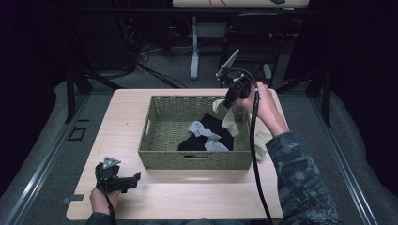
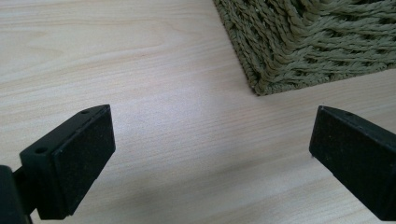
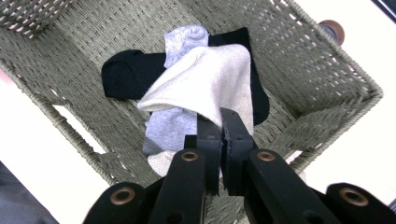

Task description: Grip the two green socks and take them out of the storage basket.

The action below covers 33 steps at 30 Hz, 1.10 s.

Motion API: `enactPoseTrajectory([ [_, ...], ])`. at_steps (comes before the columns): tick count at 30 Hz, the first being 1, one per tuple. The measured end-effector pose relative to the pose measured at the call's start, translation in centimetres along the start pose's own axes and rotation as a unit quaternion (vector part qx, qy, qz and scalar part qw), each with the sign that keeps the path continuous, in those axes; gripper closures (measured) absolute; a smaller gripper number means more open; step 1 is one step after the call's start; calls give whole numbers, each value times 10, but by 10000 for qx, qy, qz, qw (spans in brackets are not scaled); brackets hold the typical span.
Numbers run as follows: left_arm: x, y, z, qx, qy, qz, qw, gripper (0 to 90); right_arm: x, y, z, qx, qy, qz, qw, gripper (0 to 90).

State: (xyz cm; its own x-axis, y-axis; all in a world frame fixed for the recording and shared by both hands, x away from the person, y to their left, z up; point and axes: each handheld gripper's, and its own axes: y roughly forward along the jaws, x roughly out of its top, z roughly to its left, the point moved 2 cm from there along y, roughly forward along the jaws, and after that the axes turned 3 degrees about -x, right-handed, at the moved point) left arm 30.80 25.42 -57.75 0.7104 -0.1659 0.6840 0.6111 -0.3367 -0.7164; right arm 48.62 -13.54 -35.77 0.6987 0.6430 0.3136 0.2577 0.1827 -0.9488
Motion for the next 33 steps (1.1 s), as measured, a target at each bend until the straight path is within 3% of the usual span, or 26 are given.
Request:
enactPoseTrajectory([
  [13, 0, 0, 0, 0, -2, -2, 10000, 1, -6, -30, -12, -97, 122, -201, 9997, 882],
  [33, 0, 0, 0, 18, -2, 26, 10000, 2, -53, -67, -57, -322, 620, -355, 9969, 882],
])
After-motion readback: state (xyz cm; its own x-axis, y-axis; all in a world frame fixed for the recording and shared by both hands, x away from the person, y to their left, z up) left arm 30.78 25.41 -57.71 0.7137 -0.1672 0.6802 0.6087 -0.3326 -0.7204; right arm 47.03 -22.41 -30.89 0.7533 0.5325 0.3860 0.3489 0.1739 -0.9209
